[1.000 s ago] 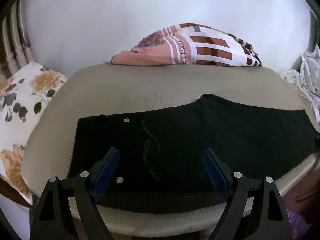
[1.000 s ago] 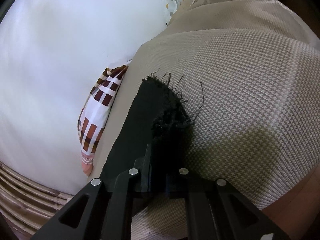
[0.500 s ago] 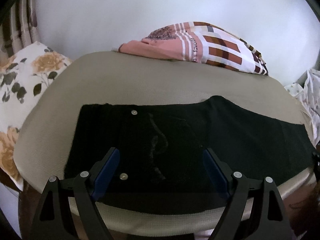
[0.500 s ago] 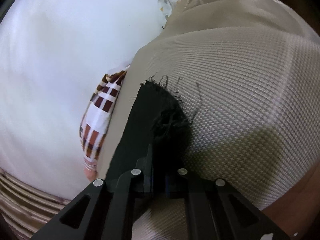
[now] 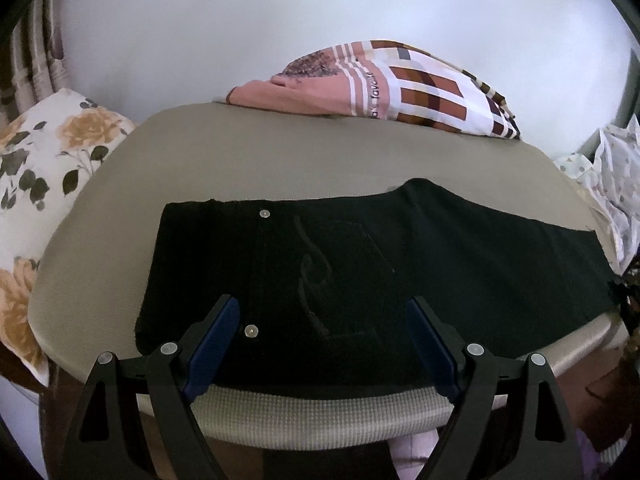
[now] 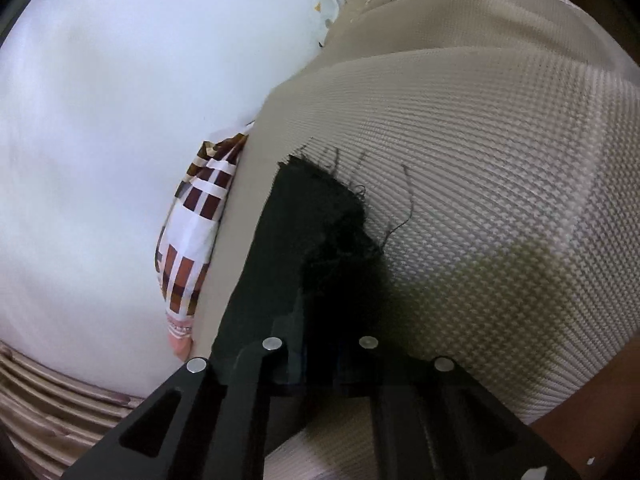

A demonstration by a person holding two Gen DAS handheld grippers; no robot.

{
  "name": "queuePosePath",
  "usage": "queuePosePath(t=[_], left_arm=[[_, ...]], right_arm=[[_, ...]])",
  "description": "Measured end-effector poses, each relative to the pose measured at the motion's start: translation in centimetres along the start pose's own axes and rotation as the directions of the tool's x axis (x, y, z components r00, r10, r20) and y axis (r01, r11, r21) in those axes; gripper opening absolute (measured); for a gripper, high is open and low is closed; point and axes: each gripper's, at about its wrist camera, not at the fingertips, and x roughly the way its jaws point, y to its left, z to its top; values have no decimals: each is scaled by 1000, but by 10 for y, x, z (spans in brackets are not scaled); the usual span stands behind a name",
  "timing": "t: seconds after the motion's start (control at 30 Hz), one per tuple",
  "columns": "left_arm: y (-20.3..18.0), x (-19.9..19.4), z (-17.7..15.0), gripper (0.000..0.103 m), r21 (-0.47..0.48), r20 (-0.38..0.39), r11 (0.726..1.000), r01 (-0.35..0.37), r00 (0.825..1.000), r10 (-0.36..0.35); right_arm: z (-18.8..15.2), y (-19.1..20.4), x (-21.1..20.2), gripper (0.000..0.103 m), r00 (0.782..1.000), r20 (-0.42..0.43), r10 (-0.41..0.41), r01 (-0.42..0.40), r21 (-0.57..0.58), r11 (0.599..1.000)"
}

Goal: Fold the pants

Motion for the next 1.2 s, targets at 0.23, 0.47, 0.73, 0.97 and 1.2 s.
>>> queuePosePath(t=[0.23, 0.47, 0.73, 0.97, 1.2], left_arm=[[8, -18, 1, 85, 6, 56, 1000, -19, 998, 19], [19, -14, -4, 89, -58, 31, 998, 34, 999, -32], [27, -3, -9, 89, -118, -12, 990, 77, 997, -79], [33, 7, -14, 89, -171, -48, 979, 107, 992, -117], [32, 11, -16, 89, -160, -63, 982, 99, 992, -110]], right_arm=[[-8, 52, -2, 8, 997, -8, 73, -74, -89, 993], [-49, 118, 40, 9, 977, -151, 153, -176, -151, 973], [-117, 161, 100, 9, 926, -330, 183, -249, -171, 953], [-177, 185, 137, 9, 867, -464, 180, -295, -188, 937], [-222, 198, 159, 9, 804, -558, 204, -354, -173, 919]])
